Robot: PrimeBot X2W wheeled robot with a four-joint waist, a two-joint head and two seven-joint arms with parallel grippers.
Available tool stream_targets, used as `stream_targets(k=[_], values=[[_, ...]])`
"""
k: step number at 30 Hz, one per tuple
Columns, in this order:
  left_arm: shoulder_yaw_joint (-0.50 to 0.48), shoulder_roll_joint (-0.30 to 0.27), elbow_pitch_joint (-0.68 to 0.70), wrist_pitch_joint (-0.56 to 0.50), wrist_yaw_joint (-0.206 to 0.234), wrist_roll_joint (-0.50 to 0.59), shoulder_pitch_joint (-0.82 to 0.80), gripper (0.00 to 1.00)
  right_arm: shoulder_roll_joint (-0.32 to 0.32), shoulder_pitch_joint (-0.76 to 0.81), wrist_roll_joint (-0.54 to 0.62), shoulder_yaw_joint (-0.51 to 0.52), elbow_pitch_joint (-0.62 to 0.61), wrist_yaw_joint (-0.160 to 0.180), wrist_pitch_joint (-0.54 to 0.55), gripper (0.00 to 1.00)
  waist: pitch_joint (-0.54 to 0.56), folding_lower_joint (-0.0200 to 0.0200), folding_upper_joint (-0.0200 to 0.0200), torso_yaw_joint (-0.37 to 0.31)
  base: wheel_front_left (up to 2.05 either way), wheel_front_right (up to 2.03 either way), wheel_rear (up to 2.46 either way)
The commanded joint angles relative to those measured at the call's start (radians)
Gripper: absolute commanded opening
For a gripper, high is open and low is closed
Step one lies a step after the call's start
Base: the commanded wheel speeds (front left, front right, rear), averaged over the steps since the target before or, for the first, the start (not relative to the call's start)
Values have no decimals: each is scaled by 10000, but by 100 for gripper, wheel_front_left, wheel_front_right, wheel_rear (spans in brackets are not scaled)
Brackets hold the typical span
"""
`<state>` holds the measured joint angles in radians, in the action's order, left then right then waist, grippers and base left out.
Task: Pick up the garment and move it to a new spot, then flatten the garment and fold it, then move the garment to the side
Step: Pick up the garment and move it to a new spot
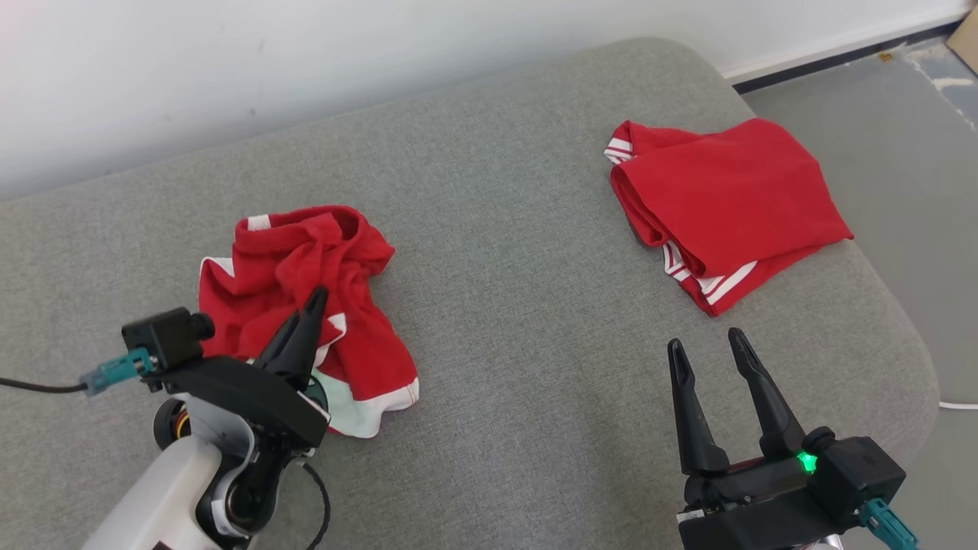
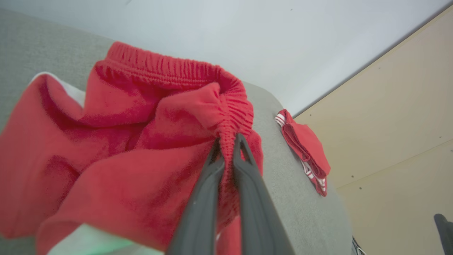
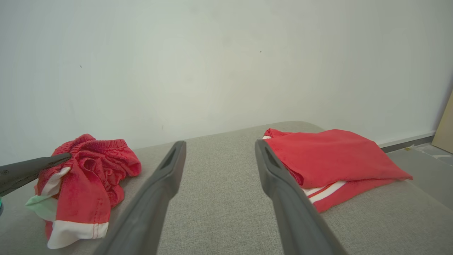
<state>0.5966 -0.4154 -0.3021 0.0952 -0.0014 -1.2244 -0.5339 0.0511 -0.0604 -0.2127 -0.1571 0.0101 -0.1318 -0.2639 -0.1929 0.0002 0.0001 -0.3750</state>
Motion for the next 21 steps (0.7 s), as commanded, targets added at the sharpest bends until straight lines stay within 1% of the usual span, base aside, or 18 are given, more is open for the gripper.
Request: stream_targets(k=[1, 3, 5, 6, 7, 11, 13, 15, 21], values=[[50, 22, -237, 132, -88, 188, 0, 0, -12, -76, -17, -19, -21, 27, -10, 100, -141, -2, -1, -49, 0, 0, 0], [163, 108, -622, 333, -89, 422, -73, 0, -10, -92, 51, -11, 34, 27, -10, 100, -96, -2, -1, 3, 0, 0, 0], [280, 165, -965, 552, -125, 653, -129, 46, -12, -48, 100, 13, 82, 27, -10, 100, 23, -2, -1, 107, 0, 0, 0], [309, 205, -1113, 681, -138, 751, -151, 97, -10, -18, 107, 19, 113, 27, -10, 100, 93, -2, -1, 158, 0, 0, 0], [314, 259, -1230, 827, -138, 857, -164, 100, -12, 14, 116, 13, 142, 27, -10, 100, 183, -2, -1, 220, 0, 0, 0], [437, 372, -1560, 1222, -63, 1243, -16, 100, -9, 163, 187, -32, 259, 27, -10, 100, 597, -2, -1, 531, 0, 0, 0], [465, 419, -1683, 1366, 34, 1443, 118, 100, -10, 221, 225, -34, 314, 27, -10, 100, 810, -2, -1, 735, 0, 0, 0], [384, 453, -1789, 1532, 211, 1669, 361, 100, -10, 281, 280, -60, 417, 27, -10, 100, 1109, -2, -1, 1081, 0, 0, 0], [-57, 611, -1299, 1684, 388, 2326, 1197, 100, -9, 494, 393, -14, 536, 27, -10, 100, 1650, -2, -1, 1833, 0, 0, 0]])
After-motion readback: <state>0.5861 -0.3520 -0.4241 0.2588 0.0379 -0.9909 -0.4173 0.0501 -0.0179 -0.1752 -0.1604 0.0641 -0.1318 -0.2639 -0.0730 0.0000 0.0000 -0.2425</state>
